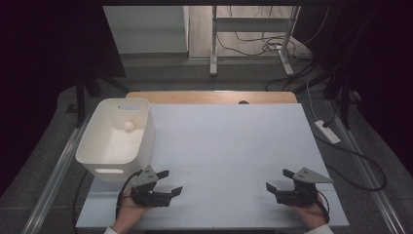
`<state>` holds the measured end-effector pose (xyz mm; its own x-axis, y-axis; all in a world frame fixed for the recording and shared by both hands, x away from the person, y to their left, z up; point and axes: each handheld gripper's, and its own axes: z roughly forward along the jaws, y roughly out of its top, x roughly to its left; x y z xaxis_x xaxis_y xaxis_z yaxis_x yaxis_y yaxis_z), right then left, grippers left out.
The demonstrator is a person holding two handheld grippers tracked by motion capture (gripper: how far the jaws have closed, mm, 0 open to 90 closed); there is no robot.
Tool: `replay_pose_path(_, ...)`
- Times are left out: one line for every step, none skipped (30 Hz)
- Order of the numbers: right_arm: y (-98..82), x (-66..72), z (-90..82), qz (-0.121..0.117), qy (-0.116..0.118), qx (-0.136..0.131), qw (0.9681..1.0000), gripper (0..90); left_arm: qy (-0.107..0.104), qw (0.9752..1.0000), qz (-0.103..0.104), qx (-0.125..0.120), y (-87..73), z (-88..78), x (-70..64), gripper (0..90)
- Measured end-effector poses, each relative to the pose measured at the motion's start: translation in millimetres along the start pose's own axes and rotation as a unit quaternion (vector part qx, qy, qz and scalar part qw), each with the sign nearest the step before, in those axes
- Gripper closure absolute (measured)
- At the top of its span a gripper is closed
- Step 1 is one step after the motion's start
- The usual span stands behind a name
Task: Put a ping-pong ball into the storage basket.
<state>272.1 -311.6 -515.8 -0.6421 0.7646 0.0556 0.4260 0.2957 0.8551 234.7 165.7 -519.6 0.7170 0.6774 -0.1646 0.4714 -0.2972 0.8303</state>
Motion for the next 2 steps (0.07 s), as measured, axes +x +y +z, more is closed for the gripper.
replay_pose_path(0.2,0.4,-0.5,0.0,0.002,-0.003,1.0,13.0,0.0,1.0,0.0,0.0,-0.1,0.0,0.2,21.5)
replay_pose_path(0.2,0.4,-0.5,0.0,0.002,-0.003,1.0,13.0,0.0,1.0,0.0,0.0,-0.2,-0.1,0.4,21.5)
